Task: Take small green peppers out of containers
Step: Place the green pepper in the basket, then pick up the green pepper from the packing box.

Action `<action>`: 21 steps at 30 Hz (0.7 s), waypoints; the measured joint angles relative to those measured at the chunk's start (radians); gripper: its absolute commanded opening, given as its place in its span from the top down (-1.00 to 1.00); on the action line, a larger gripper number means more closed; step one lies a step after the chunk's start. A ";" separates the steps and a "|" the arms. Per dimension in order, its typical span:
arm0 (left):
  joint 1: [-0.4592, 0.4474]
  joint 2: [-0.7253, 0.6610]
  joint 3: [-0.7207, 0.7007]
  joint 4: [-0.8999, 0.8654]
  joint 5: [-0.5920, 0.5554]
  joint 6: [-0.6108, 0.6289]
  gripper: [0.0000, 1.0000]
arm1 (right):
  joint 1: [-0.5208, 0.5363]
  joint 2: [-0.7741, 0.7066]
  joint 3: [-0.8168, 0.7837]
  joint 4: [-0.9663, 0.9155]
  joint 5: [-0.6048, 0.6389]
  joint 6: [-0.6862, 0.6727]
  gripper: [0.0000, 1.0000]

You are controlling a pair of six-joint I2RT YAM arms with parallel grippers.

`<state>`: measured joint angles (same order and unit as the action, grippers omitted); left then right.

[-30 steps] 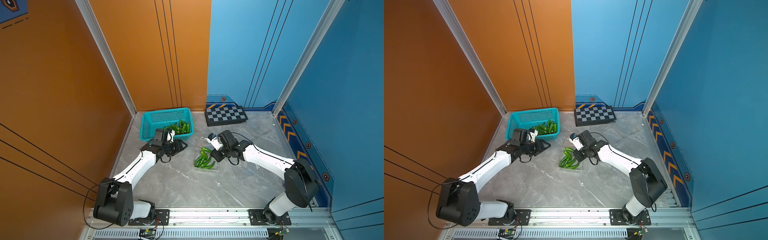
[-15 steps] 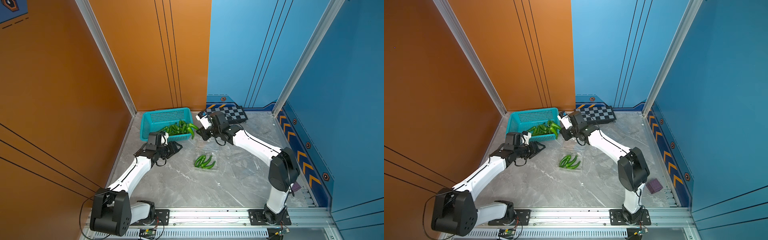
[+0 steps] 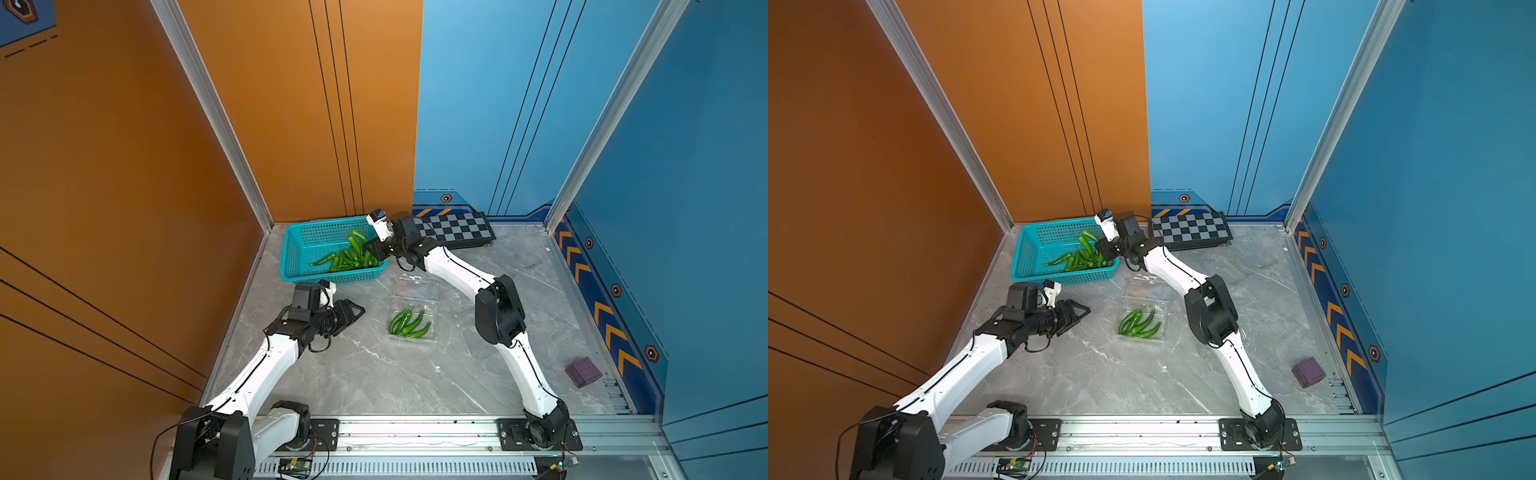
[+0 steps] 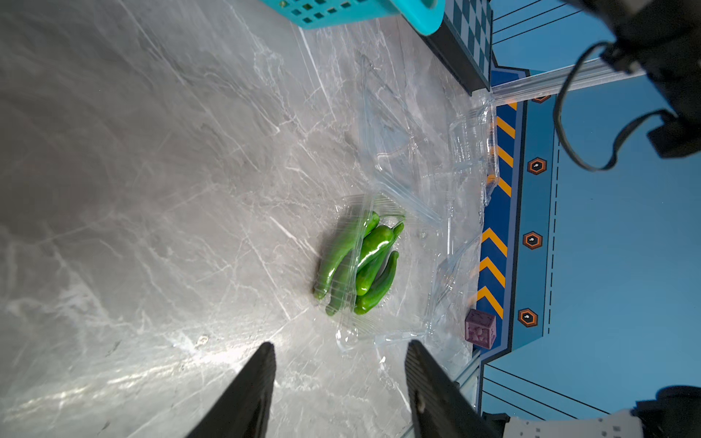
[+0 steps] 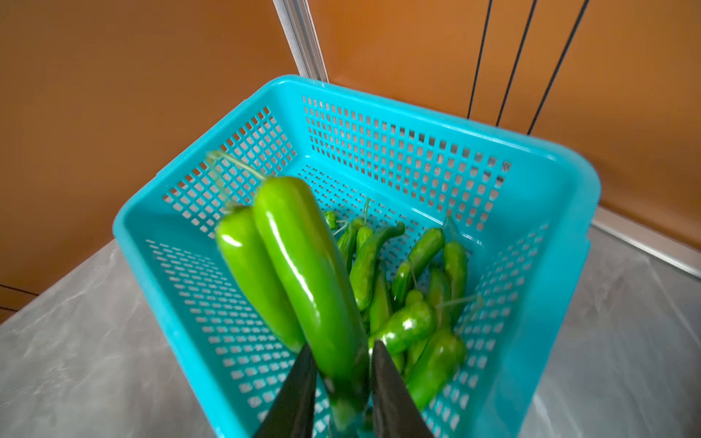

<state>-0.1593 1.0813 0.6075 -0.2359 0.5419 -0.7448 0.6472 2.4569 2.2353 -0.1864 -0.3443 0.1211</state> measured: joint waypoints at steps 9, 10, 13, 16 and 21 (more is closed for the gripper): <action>-0.030 0.005 -0.002 0.000 0.005 -0.005 -0.15 | 0.002 0.057 0.069 -0.006 0.005 0.013 -0.17; -0.035 0.012 0.001 0.000 0.005 -0.005 -0.16 | 0.002 0.026 0.025 -0.004 0.009 0.010 -0.17; -0.063 0.048 0.031 -0.003 0.003 0.008 -0.16 | 0.000 -0.122 -0.180 -0.013 0.039 0.004 -0.17; -0.116 0.106 0.096 -0.003 -0.001 0.039 -0.16 | -0.008 -0.337 -0.428 -0.012 0.085 0.011 -0.16; -0.210 0.248 0.233 -0.007 -0.011 0.108 -0.14 | -0.044 -0.712 -0.798 0.001 0.148 0.064 -0.15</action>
<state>-0.3695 1.3293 0.8406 -0.2428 0.5312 -0.6365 0.6029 1.7451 1.4368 -0.1856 -0.1959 0.1856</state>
